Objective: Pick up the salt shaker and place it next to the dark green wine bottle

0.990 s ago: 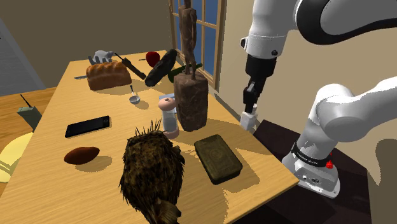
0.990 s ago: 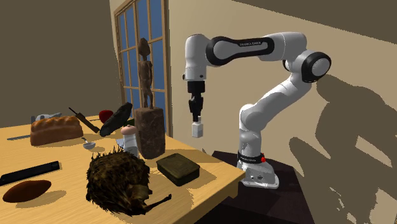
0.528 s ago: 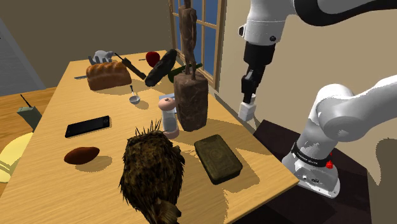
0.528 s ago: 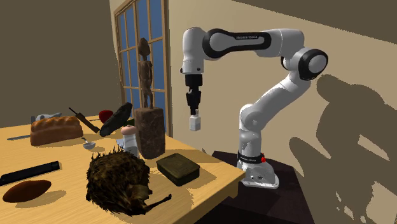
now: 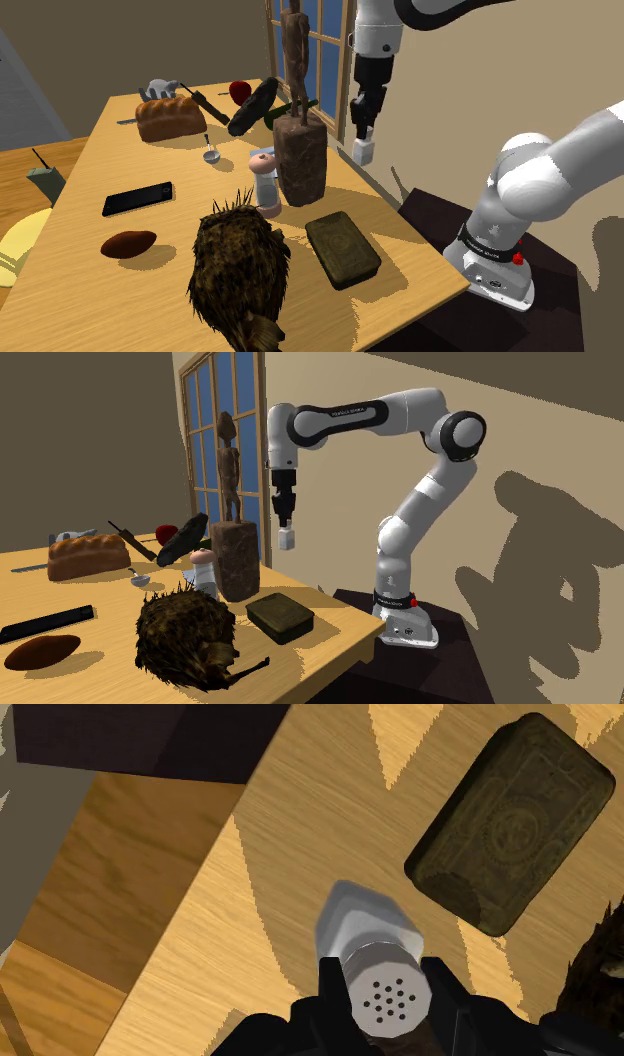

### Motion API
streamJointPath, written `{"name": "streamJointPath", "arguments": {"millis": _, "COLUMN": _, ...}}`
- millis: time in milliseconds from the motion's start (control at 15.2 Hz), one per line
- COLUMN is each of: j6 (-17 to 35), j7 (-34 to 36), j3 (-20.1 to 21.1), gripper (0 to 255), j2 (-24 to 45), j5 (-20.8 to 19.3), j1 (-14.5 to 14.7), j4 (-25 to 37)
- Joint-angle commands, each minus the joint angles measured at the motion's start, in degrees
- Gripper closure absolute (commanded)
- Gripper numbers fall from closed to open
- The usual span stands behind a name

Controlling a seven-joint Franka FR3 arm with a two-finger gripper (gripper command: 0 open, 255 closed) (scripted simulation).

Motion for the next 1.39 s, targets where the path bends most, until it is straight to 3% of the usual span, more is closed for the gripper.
{"name": "streamJointPath", "arguments": {"millis": 0, "j6": 1.0, "j7": -1.7, "j3": -1.2, "gripper": 255, "j2": 3.4, "j5": -1.3, "j1": -1.1, "j4": 2.3}}
{"name": "streamJointPath", "arguments": {"millis": 726, "j6": 3.6, "j7": -9.5, "j3": -6.6, "gripper": 255, "j2": 24.1, "j5": -5.9, "j1": -5.9, "j4": 20.0}}
{"name": "streamJointPath", "arguments": {"millis": 1320, "j6": 0.7, "j7": -14.9, "j3": -9.7, "gripper": 255, "j2": 42.5, "j5": -7.2, "j1": -8.7, "j4": 41.2}}
